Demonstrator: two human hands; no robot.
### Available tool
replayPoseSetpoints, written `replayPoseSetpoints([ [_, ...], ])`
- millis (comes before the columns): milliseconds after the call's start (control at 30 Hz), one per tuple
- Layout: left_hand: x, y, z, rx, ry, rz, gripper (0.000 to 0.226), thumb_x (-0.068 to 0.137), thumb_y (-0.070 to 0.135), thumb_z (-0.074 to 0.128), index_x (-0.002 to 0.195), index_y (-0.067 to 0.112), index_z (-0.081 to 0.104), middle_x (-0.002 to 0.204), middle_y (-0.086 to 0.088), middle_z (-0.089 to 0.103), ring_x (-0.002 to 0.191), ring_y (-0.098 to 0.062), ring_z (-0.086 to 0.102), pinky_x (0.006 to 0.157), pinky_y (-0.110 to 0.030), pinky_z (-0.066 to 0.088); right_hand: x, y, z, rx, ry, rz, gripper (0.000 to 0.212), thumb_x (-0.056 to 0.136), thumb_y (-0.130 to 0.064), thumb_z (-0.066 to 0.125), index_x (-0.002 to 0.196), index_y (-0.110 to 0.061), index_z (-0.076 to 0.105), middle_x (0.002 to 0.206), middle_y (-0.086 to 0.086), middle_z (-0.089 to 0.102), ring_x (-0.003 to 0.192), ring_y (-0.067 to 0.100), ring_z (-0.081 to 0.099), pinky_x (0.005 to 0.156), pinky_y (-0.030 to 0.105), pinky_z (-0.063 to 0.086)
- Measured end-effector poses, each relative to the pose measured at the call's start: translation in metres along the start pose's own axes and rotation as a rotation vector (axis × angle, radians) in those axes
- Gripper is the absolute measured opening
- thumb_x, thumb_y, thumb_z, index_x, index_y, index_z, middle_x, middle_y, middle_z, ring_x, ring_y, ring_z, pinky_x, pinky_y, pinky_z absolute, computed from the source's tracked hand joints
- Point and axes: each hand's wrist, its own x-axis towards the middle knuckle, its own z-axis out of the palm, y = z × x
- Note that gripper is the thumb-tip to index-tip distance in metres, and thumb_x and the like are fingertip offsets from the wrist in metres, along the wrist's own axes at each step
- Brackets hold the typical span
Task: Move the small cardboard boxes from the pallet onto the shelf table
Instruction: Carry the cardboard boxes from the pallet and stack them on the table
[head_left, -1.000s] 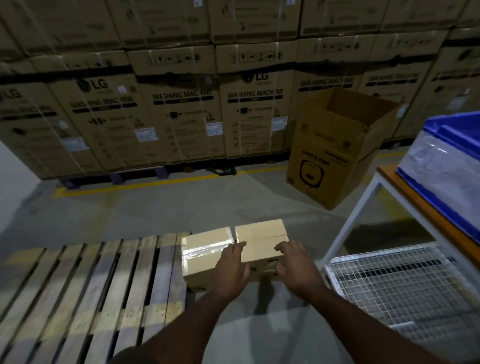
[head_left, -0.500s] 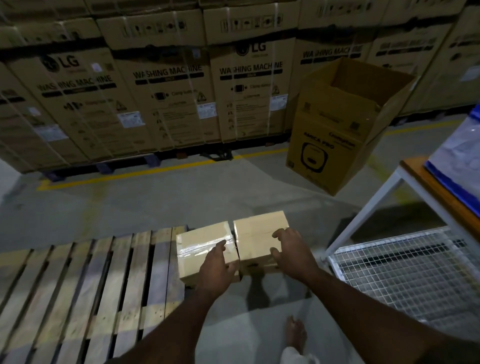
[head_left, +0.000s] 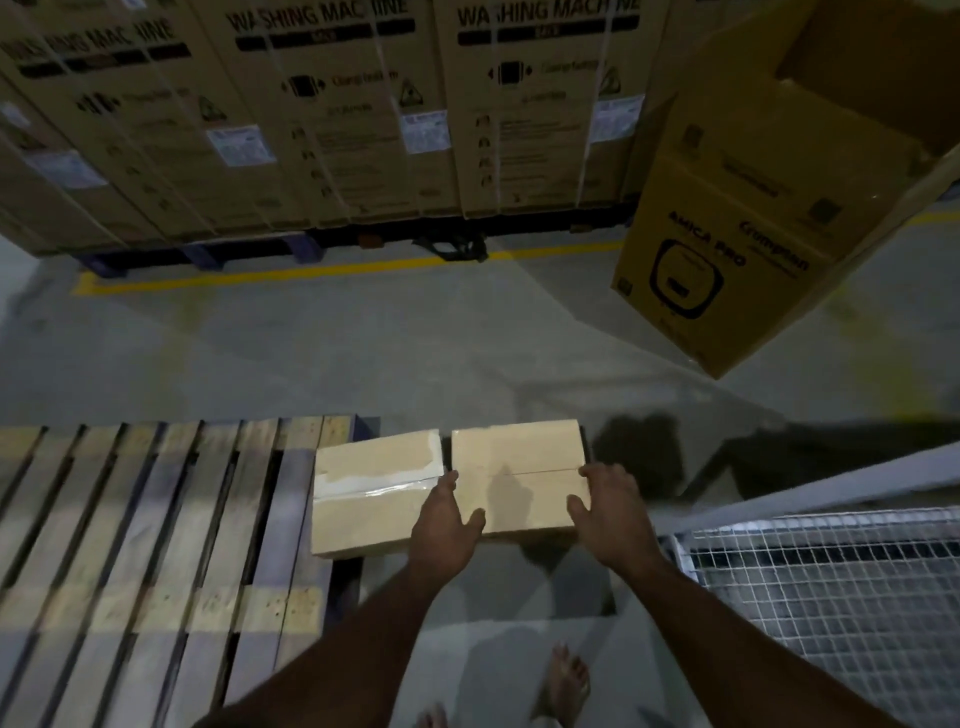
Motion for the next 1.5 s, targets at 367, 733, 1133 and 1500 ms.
replayPoseSetpoints([
  [367,0.136,-0.039,0.074,-0.005,-0.055,-0.151,0.070,0.098,0.034,0.062,0.157,0.010,0.032,0.159,-0.005,0.041,0.143,-0.023,0.043,0.117,-0.034,0.034,0.124,0.048,0.085,0.078,-0.041,0.110,0.043,0.091,-0.024,0.063,0.132,-0.014,0.053,0.127,0.010,0.051,0.120,0.026,0.045,0.102,0.037,0.040],
  [733,0.229,-0.112,0.159,-0.107,-0.060,-0.361,0.081,0.090,0.042,0.068,0.152,0.003,0.035,0.153,-0.014,0.045,0.139,-0.032,0.045,0.116,-0.045,0.038,0.198,0.113,0.203,0.052,-0.070,0.257,0.045,0.090,-0.025,0.065,0.130,-0.010,0.051,0.134,0.013,0.048,0.125,0.030,0.043,0.104,0.040,0.039],
  [1133,0.239,-0.106,0.156,-0.326,0.075,-0.382,0.050,0.090,0.022,0.074,0.134,0.012,0.050,0.125,-0.004,0.062,0.110,-0.024,0.060,0.099,-0.046,0.053,0.219,0.119,0.208,0.166,-0.031,0.407,0.052,0.084,-0.029,0.073,0.127,-0.012,0.051,0.131,0.014,0.050,0.122,0.032,0.046,0.099,0.041,0.043],
  [1500,0.221,0.010,0.050,-0.509,0.174,-0.219,0.055,0.090,0.026,0.075,0.136,0.018,0.047,0.131,-0.003,0.062,0.113,-0.023,0.062,0.101,-0.043,0.052,0.223,0.051,0.063,0.255,0.188,0.317,0.056,0.082,-0.032,0.075,0.129,-0.014,0.051,0.134,0.012,0.049,0.123,0.033,0.048,0.101,0.045,0.047],
])
